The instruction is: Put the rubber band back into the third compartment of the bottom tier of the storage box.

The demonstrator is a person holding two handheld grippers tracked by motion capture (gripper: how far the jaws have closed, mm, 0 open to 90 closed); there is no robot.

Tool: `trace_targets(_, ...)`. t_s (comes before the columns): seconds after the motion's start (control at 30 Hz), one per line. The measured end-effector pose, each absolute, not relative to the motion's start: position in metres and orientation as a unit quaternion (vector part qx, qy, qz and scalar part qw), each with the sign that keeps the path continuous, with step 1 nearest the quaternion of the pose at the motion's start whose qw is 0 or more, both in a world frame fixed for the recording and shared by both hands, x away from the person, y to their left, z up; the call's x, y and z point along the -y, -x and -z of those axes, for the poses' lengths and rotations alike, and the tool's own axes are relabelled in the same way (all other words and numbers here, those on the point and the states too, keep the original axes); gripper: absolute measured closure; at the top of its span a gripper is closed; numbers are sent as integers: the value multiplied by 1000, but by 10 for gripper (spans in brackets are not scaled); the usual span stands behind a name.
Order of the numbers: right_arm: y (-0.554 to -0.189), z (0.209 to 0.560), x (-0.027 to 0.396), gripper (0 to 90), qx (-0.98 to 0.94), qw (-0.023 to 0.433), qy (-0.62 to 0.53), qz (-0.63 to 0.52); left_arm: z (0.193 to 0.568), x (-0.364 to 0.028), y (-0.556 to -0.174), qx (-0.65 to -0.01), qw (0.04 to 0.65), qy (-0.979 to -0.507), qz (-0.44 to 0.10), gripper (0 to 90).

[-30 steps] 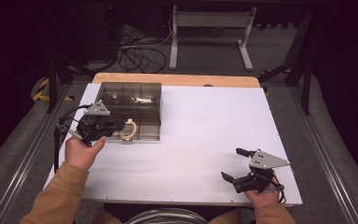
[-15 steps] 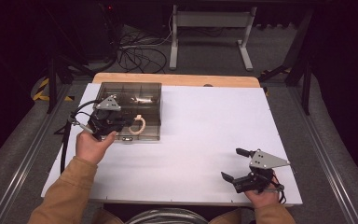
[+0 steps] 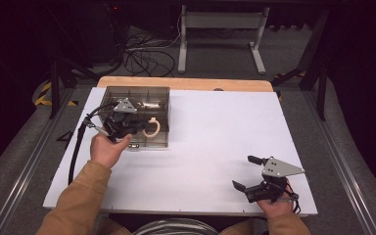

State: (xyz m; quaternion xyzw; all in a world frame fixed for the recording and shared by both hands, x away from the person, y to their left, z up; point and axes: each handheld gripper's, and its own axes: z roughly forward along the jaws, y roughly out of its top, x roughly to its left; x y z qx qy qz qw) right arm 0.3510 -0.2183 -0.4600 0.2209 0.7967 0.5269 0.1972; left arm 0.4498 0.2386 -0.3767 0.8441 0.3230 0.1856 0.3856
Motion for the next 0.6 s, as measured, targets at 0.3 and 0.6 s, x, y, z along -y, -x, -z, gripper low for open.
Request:
trace_targets(0.3,-351,460,220,2,-795,196,-221,-530,385,-233,-461,-330,392,-840,-180,843)
trace_targets(0.6,-351,460,220,2,-795,194,-221,-530,392,-228,-468,-328,389,-841,-182,842)
